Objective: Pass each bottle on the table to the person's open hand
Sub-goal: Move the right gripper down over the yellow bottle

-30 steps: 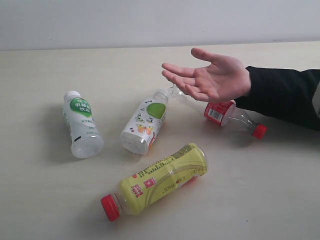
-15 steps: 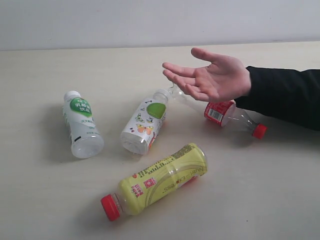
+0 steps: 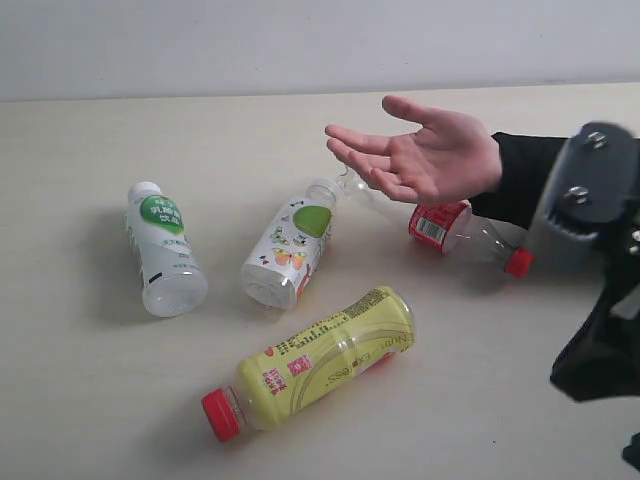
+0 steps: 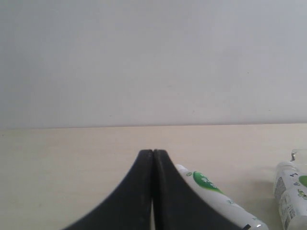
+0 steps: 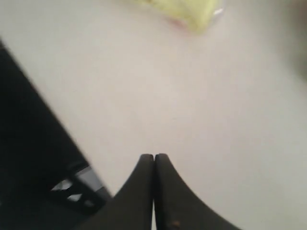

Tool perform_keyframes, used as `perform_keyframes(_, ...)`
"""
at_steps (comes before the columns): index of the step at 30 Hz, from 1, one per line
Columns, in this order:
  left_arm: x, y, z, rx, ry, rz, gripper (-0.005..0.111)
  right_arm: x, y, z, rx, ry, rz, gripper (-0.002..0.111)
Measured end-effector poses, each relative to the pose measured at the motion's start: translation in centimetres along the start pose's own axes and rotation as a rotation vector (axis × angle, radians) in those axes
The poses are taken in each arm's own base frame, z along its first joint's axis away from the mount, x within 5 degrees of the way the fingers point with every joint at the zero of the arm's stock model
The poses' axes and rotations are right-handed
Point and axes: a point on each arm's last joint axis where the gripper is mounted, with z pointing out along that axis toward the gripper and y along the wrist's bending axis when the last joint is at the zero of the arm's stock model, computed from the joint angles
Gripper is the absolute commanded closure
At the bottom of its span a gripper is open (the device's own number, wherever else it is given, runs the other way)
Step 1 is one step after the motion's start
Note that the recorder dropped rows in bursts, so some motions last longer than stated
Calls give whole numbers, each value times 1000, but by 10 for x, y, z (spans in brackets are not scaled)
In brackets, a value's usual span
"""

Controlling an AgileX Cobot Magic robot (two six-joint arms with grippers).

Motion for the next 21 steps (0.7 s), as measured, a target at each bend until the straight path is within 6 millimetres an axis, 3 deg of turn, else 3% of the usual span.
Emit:
perform_keyframes(8, 0, 0, 0, 0, 0, 0, 107, -29, -14, 39, -176, 157, 86, 108)
perform_keyframes(12, 0, 0, 0, 0, 0, 0, 107, -38, -19, 45, -189, 162, 26, 108)
perform_keyframes(13, 0, 0, 0, 0, 0, 0, 107, -44, -22, 45, -193, 144, -55, 107)
perform_keyframes(15, 0, 0, 0, 0, 0, 0, 107, -51, -25, 45, -200, 114, -230, 100)
perform_keyframes(21, 0, 0, 0, 0, 0, 0, 107, -74, -19, 48, -120, -80, -500, 67)
